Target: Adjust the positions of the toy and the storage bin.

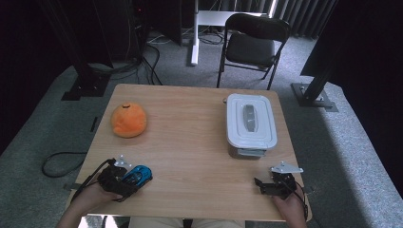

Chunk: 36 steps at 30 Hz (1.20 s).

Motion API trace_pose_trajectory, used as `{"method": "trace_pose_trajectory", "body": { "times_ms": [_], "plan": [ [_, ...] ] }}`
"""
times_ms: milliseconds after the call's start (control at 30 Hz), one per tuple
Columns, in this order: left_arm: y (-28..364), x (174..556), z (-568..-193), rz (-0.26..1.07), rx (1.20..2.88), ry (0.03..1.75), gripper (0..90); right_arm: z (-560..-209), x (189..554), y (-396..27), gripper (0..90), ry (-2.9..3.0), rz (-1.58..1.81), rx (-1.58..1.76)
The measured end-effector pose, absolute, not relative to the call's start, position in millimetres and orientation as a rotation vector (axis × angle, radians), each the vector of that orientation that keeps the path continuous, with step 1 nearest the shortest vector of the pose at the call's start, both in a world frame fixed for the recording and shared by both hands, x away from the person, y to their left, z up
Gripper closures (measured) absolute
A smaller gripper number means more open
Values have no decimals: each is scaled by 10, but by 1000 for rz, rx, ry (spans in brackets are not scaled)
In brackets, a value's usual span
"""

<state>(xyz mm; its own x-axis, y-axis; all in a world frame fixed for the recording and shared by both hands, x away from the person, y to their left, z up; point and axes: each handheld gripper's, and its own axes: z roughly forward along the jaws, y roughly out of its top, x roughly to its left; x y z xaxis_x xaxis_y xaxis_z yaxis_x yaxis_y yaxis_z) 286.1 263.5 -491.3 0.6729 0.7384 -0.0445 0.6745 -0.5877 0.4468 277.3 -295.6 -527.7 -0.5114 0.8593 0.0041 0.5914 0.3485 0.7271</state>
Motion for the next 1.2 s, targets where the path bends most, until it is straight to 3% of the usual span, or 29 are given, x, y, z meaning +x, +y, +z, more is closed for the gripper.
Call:
{"method": "trace_pose_trajectory", "body": {
  "times_ms": [833, 1200],
  "plan": [
    [2695, 3177, -4550, 301, 2279, 1110, 147, -5277, 2773, -2956, 140, 2238, 967, 1274],
    [2725, 3543, -4462, 404, 2158, 1239, 153, -5277, 2773, -2956, 140, 2238, 967, 1274]
  ]
}}
